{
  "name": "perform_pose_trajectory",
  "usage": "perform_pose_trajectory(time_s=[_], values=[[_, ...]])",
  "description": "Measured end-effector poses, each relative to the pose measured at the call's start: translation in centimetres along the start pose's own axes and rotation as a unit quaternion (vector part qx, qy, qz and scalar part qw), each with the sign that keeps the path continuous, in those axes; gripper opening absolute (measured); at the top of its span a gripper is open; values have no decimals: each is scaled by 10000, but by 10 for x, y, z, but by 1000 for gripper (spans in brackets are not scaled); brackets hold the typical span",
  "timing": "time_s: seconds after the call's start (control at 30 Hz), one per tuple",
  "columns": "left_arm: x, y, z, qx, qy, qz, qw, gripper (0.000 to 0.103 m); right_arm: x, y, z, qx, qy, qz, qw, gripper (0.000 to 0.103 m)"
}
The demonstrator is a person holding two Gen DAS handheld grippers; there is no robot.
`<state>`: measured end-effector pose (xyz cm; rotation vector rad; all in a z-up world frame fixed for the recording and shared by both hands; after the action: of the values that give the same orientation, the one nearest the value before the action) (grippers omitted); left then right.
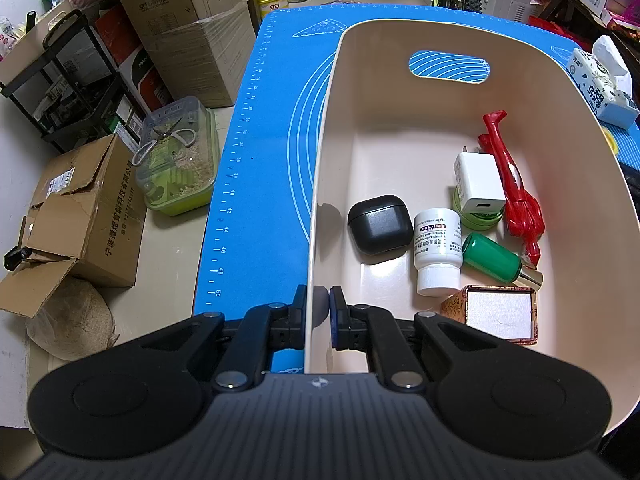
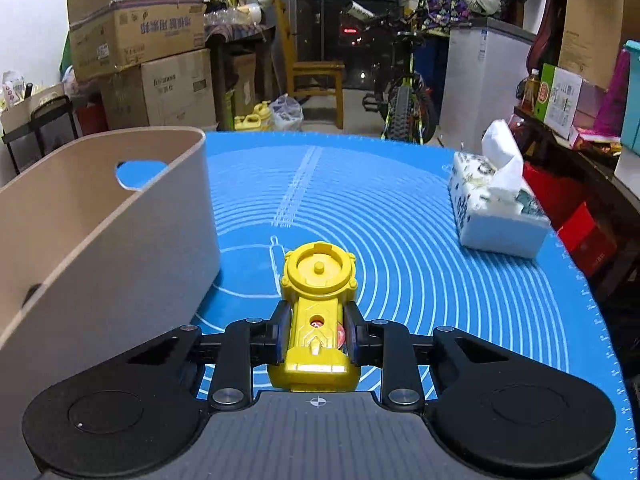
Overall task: Organize rigid objects
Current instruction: 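Carry the yellow toy into the basket and release it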
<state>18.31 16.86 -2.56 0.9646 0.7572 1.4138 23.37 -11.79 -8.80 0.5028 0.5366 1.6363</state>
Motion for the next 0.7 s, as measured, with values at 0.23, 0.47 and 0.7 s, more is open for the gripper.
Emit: perform_pose_trajectory(time_s=[0.23,0.47,0.7], values=[[0,0,0,1,2,-1,10000,12,4,31,21,-418,-32,46,9991,36],[0,0,0,-1,0,2,10000,12,19,66,48,-960,33,166,9952,36],[0,0,0,0,-1,3,10000,12,48,92,72,-1247,140,369,9914,36]])
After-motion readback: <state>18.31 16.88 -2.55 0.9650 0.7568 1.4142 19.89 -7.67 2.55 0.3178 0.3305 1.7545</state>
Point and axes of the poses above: each gripper's, at about its wrist camera, not at the fingertips, and y roughly against the way its jaws point, x to its left, z to its top, the point moved 2 cm from there along -y, roughly the way its jaws point, and after that the axes turned 1 degree about -x, right-handed, at the moved point
